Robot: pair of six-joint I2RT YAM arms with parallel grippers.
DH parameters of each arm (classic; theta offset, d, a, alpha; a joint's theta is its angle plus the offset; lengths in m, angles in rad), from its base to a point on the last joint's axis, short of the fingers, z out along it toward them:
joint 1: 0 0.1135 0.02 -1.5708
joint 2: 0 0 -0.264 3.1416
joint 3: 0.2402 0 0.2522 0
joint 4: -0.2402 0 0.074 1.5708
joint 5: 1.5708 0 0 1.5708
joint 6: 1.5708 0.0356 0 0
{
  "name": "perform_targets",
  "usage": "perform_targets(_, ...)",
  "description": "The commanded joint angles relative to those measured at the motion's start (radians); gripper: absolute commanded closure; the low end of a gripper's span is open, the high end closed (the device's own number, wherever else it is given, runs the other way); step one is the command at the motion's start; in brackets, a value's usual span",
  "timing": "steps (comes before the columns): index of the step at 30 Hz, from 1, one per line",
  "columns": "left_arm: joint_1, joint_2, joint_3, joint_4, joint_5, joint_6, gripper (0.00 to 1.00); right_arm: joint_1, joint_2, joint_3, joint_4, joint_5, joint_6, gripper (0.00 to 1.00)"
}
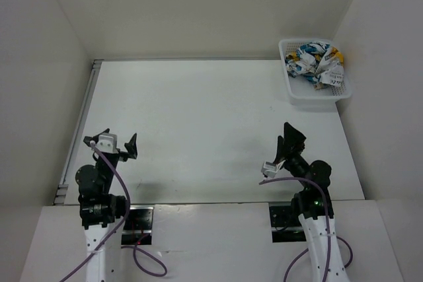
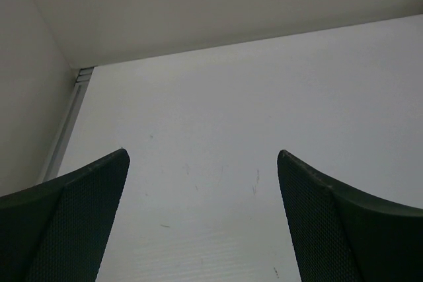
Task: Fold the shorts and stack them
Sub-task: Grab the shorts from the pile
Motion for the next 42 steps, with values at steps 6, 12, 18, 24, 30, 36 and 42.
perform_targets(6, 0.000, 0.401, 0.270, 0.090, 0.038, 0.004, 0.01, 0.005, 0.237, 0.253, 0.349, -0.151, -0.003, 0.00)
perform_targets(12, -0.012, 1.047, 0.697, -0.143, 0.092, 0.004, 0.01, 0.045, 0.942, 0.893, 0.176, 0.300, 0.608, 0.02)
perform_targets(18, -0.137, 1.276, 0.880, -0.286, 0.024, 0.004, 0.01, -0.038, 1.562, 1.520, -0.100, 0.522, 1.138, 0.02)
perform_targets(24, -0.146, 1.407, 0.914, -0.300, 0.024, 0.004, 0.01, -0.139, 2.035, 1.933, -0.208, 0.597, 1.471, 0.02)
perform_targets(30, -0.146, 1.539, 0.992, -0.323, -0.010, 0.004, 0.01, -0.159, 2.231, 2.033, -0.199, 0.695, 1.554, 0.02)
perform_targets(36, -0.146, 1.597, 1.014, -0.323, -0.065, 0.004, 0.01, -0.159, 2.346, 2.096, -0.199, 0.770, 1.631, 0.02)
perform_targets(42, -0.146, 1.631, 1.023, -0.341, -0.065, 0.004, 0.01, -0.178, 2.457, 2.194, -0.188, 0.813, 1.631, 0.20)
